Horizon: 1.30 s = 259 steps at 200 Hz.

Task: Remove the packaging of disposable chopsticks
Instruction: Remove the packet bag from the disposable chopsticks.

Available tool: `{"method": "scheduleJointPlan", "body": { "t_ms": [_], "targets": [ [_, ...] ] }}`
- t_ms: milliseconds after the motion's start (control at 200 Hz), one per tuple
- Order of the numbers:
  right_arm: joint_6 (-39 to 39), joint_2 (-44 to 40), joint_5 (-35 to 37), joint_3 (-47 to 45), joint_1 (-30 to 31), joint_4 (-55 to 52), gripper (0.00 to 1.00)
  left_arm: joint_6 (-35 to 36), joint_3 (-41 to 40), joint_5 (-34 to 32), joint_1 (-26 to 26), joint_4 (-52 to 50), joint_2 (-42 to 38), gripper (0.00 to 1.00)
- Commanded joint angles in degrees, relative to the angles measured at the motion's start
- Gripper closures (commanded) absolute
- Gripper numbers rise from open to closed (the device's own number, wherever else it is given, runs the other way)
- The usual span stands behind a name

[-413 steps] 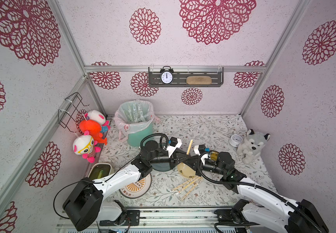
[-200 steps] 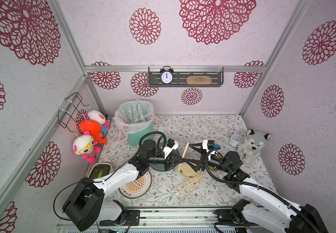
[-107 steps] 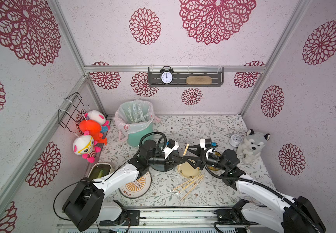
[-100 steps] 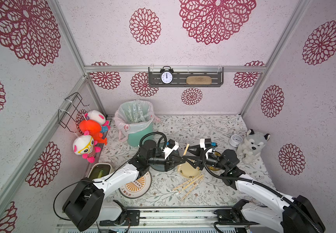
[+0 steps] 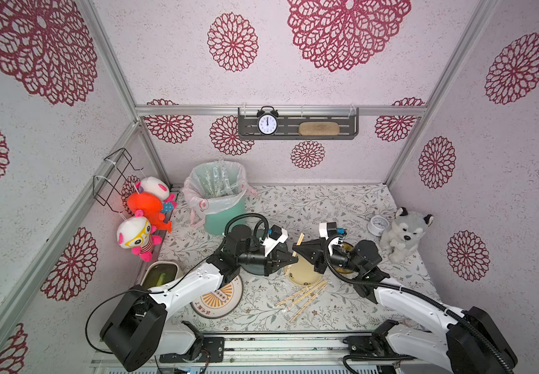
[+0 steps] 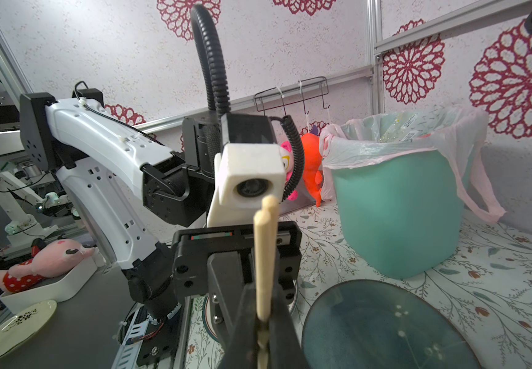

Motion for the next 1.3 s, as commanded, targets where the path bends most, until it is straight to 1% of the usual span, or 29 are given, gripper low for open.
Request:
{"method": "scheduleJointPlan", "body": {
  "t_ms": [0, 20, 65, 145, 210, 285, 375, 415, 455, 490, 515, 525, 545, 625, 675, 685, 756, 791, 876, 896, 916, 941, 991, 1066, 1081, 1111, 1141, 1201, 1291],
  "targets": [
    [-1.7, -0.7, 0.1, -0.2, -0.1, 4.2, 1.0, -0.1, 0.2, 0.4, -0.4, -0.1, -1.1, 1.0],
    [-1.8, -0.7, 0.1, -0.1, -0.1, 4.2, 1.0, -0.1, 0.1, 0.4, -0.4, -0.1, -1.0, 0.99],
    [-1.6, -0.6, 0.1, 0.0, -0.2, 4.9, 1.0, -0.1, -0.1, 0.6, -0.5, -0.1, -1.0, 0.88],
    [-0.7, -1.3, 0.1, 0.5, -0.8, 6.1, 1.0, 0.3, -0.5, 0.4, -0.4, -1.0, -0.3, 0.86],
    [-0.5, -1.9, -0.2, 1.8, -1.4, 5.7, 1.0, 0.9, -1.0, -0.6, -0.4, -2.0, 0.3, 0.86],
    [-0.2, -2.8, -0.4, 3.2, -2.3, 5.3, 1.0, 1.2, -1.8, -1.5, -0.6, -2.6, 1.0, 0.89],
    [-0.1, -3.6, -0.7, 4.8, -3.2, 4.4, 1.0, 0.8, -3.4, -2.4, -0.6, -0.8, 2.1, 0.9],
    [-0.1, -3.8, -0.8, 5.5, -3.4, 3.9, 1.0, 0.7, -4.0, -3.1, -0.5, -0.1, 2.8, 0.93],
    [-0.1, -3.8, -1.0, 6.0, -3.6, 3.6, 1.0, 0.9, -3.9, -3.9, -0.5, 0.0, 3.7, 0.93],
    [-0.1, -3.8, -1.1, 6.5, -3.7, 2.9, 1.0, 1.0, -3.6, -3.9, -0.5, -0.1, 4.6, 0.83],
    [-0.2, -3.7, -1.2, 6.8, -3.7, 2.6, 1.0, 0.9, -3.4, -3.6, -0.5, -0.1, 5.2, 0.7],
    [-0.1, -3.7, -1.2, 6.8, -3.7, 2.6, 1.0, 0.9, -3.3, -3.5, -0.5, 0.1, 5.4, 0.66],
    [0.0, -3.6, -1.3, 6.9, -3.7, 2.6, 1.0, 0.6, -3.2, -3.5, -0.4, 0.5, 5.8, 0.63],
    [0.5, -3.2, -1.4, 6.7, -3.7, 3.2, 1.0, -0.2, -2.5, -3.0, -0.5, 1.5, 6.3, 0.65],
    [1.0, -3.5, -1.3, 6.1, -3.7, 4.3, 1.0, -0.1, -2.2, -2.4, -0.5, 1.3, 6.0, 0.81],
    [1.0, -3.7, -1.2, 6.0, -3.7, 4.3, 1.0, -0.2, -2.1, -2.4, -0.5, 1.2, 6.0, 0.83],
    [0.5, -4.5, -1.2, 5.8, -3.7, 3.3, 1.0, 0.3, -2.1, -2.7, -0.5, 0.7, 5.2, 0.83],
    [0.2, -4.8, -1.0, 5.6, -3.7, 2.8, 1.0, 0.4, -2.3, -3.3, -0.4, 0.5, 4.7, 0.76],
    [-1.0, -5.4, -0.5, 5.6, -3.7, 0.6, 1.0, 0.9, -3.1, -4.4, -0.4, 0.1, 3.3, 0.52],
    [-1.5, -5.5, -0.2, 5.6, -3.7, 0.2, 1.0, 0.9, -3.5, -4.7, -0.5, 0.4, 3.0, 0.48],
    [-1.7, -5.7, 0.0, 5.5, -3.7, -0.3, 1.0, 0.7, -3.9, -5.0, -0.5, 0.7, 2.6, 0.47],
    [-1.9, -5.7, 0.3, 5.5, -3.7, -0.7, 1.0, 0.7, -4.4, -5.3, -0.4, 1.0, 2.1, 0.48],
    [-2.4, -5.9, 0.5, 5.4, -3.7, -1.3, 1.0, 0.7, -5.1, -5.6, -0.3, 1.0, 1.2, 0.55],
    [-2.2, -5.7, 0.2, 5.5, -3.8, -1.4, 1.0, 0.7, -5.6, -6.2, 0.0, 1.2, 0.4, 0.56],
    [-2.1, -5.6, 0.0, 5.5, -3.8, -1.3, 1.0, 0.8, -5.5, -6.3, 0.0, 1.2, 0.3, 0.6],
    [-2.0, -5.5, -0.3, 5.5, -3.8, -1.1, 1.0, 0.7, -5.0, -6.1, 0.1, 1.0, 0.4, 0.75],
    [-2.1, -5.6, -0.1, 5.5, -3.8, -1.1, 1.0, 0.8, -4.3, -5.3, 0.1, 0.0, 0.8, 0.82],
    [-2.4, -6.1, 0.5, 5.3, -3.8, -1.5, 1.0, 1.6, -3.3, -5.1, 0.0, -2.2, 1.2, 0.82],
    [-2.2, -6.6, 0.7, 5.7, -4.7, -2.0, 1.0, 1.6, -4.1, -5.0, 0.0, -1.6, 2.0, 0.82]
  ]
}}
